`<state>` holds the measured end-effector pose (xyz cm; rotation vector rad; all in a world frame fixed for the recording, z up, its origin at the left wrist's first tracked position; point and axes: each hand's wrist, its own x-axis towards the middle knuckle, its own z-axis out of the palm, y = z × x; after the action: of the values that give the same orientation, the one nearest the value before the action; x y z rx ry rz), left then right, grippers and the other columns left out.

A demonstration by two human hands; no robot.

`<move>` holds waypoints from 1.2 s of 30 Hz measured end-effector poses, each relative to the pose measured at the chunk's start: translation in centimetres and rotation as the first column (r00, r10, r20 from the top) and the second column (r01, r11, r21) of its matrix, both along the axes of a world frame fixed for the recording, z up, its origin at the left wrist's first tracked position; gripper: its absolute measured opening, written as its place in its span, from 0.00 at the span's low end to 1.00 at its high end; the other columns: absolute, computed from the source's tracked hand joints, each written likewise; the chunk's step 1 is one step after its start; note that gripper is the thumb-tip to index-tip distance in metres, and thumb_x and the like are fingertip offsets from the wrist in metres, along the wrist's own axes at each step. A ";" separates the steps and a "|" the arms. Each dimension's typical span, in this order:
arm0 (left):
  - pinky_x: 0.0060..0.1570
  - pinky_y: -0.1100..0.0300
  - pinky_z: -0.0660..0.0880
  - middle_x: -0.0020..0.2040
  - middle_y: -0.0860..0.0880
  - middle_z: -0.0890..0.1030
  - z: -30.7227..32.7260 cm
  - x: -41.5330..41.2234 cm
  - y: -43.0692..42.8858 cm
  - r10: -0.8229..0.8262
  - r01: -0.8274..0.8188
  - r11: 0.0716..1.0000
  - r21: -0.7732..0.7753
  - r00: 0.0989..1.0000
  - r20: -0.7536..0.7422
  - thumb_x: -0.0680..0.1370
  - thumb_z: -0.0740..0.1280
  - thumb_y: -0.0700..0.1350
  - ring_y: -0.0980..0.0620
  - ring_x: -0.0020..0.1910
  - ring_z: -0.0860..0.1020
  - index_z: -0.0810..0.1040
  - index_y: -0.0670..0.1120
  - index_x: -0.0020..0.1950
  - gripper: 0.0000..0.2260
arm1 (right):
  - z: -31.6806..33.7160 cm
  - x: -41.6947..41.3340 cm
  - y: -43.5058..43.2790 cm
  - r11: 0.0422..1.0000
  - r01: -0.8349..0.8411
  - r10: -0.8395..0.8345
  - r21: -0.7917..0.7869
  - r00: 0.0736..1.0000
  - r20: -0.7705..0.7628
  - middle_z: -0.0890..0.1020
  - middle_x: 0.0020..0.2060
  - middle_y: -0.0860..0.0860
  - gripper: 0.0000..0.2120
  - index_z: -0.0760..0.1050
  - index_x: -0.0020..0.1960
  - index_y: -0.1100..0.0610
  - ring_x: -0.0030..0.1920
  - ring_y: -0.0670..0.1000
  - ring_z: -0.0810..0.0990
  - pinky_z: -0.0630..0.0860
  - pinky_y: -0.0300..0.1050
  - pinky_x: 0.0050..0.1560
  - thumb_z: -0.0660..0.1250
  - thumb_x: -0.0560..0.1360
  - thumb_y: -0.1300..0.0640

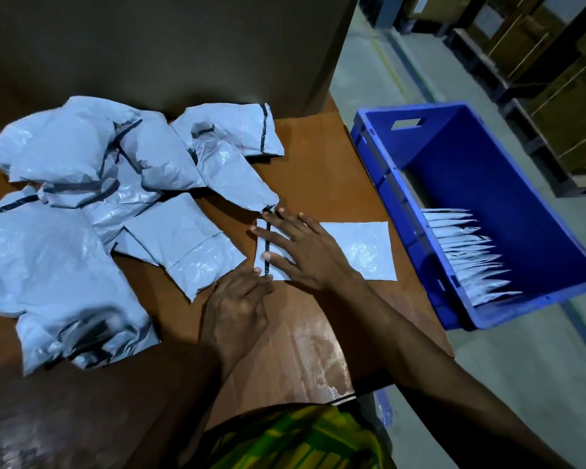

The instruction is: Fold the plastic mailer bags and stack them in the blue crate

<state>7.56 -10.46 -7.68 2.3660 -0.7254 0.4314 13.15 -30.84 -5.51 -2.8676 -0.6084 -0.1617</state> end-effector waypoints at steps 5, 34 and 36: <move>0.60 0.45 0.75 0.54 0.46 0.87 -0.5 0.2 0.5 -0.026 0.022 0.999 0.023 0.986 0.167 0.72 0.63 0.32 0.46 0.55 0.85 0.88 0.42 0.50 0.16 | -1.0 -0.4 0.5 0.995 0.057 -0.051 -0.086 0.996 0.066 0.60 0.83 0.47 0.24 0.62 0.82 0.39 0.84 0.50 0.50 0.56 0.60 0.79 0.52 0.87 0.39; 0.80 0.35 0.46 0.85 0.44 0.45 -0.2 5.0 -8.7 -0.060 0.064 0.891 0.449 0.998 -0.022 0.87 0.49 0.58 0.40 0.84 0.43 0.48 0.46 0.85 0.30 | -1.1 -6.4 -6.4 0.858 0.514 -0.514 0.012 0.857 0.045 0.48 0.85 0.50 0.31 0.55 0.85 0.46 0.85 0.54 0.43 0.45 0.70 0.80 0.54 0.85 0.37; 0.79 0.33 0.47 0.85 0.44 0.45 -0.1 5.0 -8.7 -0.046 0.057 0.887 0.458 0.998 -0.034 0.87 0.49 0.58 0.39 0.84 0.43 0.48 0.48 0.86 0.29 | -1.4 -6.3 -6.5 0.860 0.510 -0.510 0.020 0.859 0.050 0.51 0.85 0.50 0.31 0.57 0.84 0.46 0.85 0.54 0.45 0.47 0.69 0.80 0.55 0.85 0.36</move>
<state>12.54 -19.20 -7.74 2.7765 -0.9644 0.2239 6.82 -37.34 -6.88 -2.9561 0.1663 -0.3182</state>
